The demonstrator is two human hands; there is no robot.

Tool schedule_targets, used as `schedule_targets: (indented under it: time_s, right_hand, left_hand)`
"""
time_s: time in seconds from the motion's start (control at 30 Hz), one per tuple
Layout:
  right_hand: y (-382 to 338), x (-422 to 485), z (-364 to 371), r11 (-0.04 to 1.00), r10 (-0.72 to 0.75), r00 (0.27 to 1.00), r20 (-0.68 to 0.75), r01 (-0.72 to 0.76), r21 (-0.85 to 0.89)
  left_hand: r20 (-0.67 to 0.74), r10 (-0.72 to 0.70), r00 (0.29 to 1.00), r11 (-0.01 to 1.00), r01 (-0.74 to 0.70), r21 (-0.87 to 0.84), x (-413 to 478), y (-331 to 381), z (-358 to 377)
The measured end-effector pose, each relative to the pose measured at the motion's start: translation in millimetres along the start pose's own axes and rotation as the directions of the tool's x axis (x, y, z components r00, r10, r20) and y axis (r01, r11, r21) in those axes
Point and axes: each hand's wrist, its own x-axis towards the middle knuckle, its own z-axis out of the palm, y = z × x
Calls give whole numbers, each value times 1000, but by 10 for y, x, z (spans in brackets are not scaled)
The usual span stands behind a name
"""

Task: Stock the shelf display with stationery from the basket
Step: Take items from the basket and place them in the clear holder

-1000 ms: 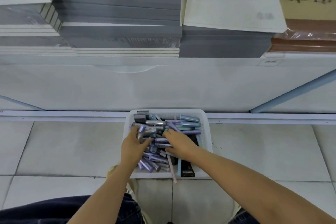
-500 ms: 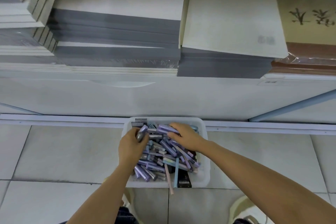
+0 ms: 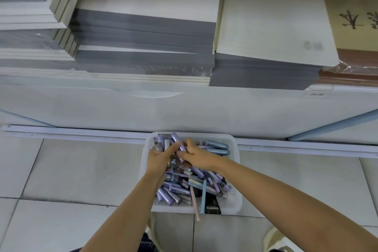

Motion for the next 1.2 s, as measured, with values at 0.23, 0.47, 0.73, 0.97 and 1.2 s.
schedule_targets:
  time_s: [0.23, 0.47, 0.73, 0.97, 1.2]
  right_hand:
    - [-85, -186, -180, 983, -172, 971, -167, 180, 34]
    - [-512, -669, -444, 977, -214, 969, -123, 211, -36]
    - [-1255, -1821, -807, 889, -457, 854, -247, 429, -159]
    - [-1939, -2909, -1103, 701, -701, 559, -443, 655, -284]
    - [-2595, -3812, -1429, 429, -847, 123, -517, 732, -529]
  left_hand:
    - [-183, 49, 982, 999, -50, -2, 2, 166, -86]
    - [26, 327, 945, 945, -325, -43, -485, 591, 312]
    - [131, 600, 789, 800, -597, -60, -1214, 1301, 821]
    - [282, 795, 537, 597, -777, -202, -2068, 2166, 1229]
    - [376, 848, 374, 480, -843, -244, -2638, 2859, 1513]
